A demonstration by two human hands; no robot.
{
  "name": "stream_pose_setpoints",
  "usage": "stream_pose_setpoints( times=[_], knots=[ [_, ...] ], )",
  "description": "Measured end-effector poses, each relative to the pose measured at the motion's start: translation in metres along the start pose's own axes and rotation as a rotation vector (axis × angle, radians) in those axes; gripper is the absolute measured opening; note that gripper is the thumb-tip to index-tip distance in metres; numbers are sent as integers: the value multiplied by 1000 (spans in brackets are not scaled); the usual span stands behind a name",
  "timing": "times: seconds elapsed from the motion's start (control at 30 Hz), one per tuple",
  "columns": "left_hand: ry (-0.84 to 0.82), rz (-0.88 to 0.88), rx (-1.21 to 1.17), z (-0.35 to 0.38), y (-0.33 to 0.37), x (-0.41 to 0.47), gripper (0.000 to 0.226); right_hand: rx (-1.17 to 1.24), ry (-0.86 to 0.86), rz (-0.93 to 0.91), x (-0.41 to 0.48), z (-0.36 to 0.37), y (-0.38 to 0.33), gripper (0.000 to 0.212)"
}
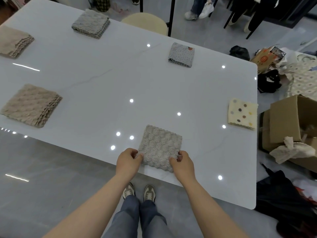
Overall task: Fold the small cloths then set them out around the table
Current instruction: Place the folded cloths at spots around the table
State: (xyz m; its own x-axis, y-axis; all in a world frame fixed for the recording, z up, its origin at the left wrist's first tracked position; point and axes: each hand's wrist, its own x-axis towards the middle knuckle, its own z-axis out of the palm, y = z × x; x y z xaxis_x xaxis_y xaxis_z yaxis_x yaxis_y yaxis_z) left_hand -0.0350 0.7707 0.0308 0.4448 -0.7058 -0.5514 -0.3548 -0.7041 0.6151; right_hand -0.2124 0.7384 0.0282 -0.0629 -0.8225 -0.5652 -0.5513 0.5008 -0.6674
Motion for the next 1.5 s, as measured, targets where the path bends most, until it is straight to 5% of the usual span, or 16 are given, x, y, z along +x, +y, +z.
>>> stream_pose_setpoints(
  times=[0.2,0.6,1.5],
  knots=[
    [15,18,-29,-11,5,-6,36,19,82,-7,-10,-7,-7,40],
    [59,96,-105,-62,-10,-37,20,-7,-83,-150,-56,7,-44,25],
    [30,143,-86,-293,-148,35,9,-85,-77,-168,-128,256,-180,22]
  ],
)
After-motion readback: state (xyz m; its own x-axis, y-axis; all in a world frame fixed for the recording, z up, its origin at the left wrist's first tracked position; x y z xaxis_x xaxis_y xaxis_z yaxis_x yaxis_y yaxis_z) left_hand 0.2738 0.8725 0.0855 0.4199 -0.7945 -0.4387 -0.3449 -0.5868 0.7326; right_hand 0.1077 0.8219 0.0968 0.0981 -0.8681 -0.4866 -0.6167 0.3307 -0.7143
